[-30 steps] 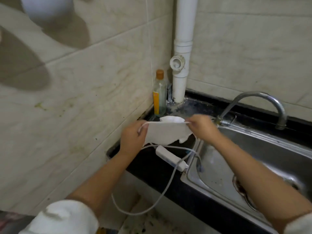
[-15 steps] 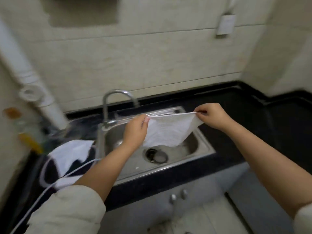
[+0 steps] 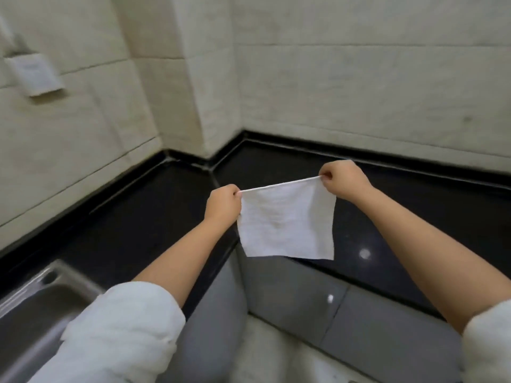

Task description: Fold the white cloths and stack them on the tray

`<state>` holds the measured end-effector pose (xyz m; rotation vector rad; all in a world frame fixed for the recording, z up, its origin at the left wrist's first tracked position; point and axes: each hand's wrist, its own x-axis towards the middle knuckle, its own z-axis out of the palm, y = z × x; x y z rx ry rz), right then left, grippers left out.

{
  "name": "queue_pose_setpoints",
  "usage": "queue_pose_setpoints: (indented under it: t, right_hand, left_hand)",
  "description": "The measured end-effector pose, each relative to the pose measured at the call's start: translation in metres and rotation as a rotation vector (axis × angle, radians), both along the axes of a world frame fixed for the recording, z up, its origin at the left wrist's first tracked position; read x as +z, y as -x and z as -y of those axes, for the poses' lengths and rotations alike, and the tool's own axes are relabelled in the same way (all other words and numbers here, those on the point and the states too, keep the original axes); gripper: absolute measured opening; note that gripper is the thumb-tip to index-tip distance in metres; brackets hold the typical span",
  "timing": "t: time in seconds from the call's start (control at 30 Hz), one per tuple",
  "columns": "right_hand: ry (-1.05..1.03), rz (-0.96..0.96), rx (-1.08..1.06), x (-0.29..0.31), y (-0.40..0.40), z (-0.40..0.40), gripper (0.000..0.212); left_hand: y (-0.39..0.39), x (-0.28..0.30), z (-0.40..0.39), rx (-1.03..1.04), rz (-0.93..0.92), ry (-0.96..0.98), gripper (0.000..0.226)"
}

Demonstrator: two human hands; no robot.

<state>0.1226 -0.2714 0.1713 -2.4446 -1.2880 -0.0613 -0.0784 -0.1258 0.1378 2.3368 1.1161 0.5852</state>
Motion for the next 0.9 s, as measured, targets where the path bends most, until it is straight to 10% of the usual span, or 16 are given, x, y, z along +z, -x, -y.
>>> queue_pose_setpoints:
  t: [0.27, 0.63, 0.9]
  right_hand:
    - [-0.351, 0.181, -0.115, -0.012, -0.127, 0.071, 0.023]
    - [0.444, -0.545, 0.131, -0.179, -0.118, 0.131, 0.014]
    - [0.391, -0.656, -0.181, -0.177, -0.197, 0.104, 0.011]
  left_hand:
    - [-0.156, 0.007, 0.021, -0.283, 0.233, -0.174, 0.02]
    - [-0.167, -0.14, 0.005, -0.865, -0.695, 0.125, 0.023]
    - [-0.256, -0.15, -0.02, -0.723, -0.608, 0.13, 0.025]
